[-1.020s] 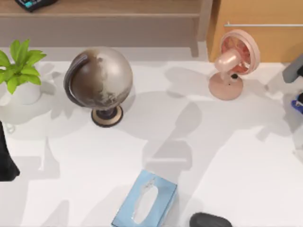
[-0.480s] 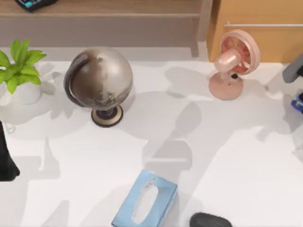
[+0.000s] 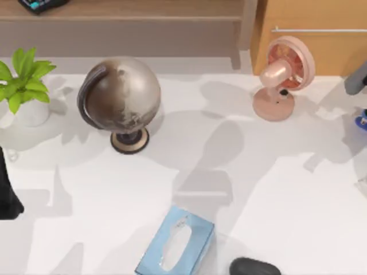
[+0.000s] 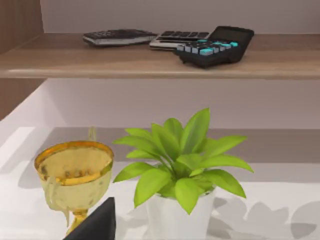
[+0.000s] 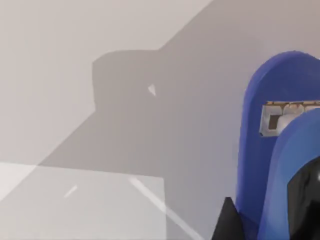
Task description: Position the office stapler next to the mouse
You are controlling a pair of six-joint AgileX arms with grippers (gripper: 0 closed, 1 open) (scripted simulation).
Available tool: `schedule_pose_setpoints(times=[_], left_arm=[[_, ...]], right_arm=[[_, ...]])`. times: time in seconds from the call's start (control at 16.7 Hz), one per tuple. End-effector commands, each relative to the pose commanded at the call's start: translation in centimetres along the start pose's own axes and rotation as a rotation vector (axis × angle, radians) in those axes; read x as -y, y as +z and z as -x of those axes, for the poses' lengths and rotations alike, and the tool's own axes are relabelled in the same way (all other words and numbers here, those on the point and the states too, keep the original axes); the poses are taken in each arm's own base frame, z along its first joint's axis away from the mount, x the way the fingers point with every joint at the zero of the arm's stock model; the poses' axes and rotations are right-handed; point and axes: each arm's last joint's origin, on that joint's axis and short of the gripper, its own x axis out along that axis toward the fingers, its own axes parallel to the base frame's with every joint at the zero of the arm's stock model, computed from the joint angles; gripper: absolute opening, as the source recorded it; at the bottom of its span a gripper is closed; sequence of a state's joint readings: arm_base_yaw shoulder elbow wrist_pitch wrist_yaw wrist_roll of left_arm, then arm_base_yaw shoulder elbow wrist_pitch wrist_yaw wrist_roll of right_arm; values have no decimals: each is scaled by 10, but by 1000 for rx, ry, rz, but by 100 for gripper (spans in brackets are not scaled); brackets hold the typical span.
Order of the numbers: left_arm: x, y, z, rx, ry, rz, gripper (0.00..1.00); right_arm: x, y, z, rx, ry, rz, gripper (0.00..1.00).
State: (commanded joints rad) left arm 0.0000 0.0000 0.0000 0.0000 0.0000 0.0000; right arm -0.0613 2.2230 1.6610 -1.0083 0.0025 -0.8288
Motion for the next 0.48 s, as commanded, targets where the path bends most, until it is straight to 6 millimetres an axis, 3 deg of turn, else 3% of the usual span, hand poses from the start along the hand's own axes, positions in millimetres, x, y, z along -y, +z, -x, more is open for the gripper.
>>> schedule_pose_setpoints(times=[0.24, 0.48], left_arm=[[0, 0, 0, 0, 0, 0, 100], [0, 0, 0, 0, 0, 0, 100]], right_arm=[[-1, 0, 14, 0, 0, -1, 0], [-1, 0, 11, -4, 4, -1, 0]])
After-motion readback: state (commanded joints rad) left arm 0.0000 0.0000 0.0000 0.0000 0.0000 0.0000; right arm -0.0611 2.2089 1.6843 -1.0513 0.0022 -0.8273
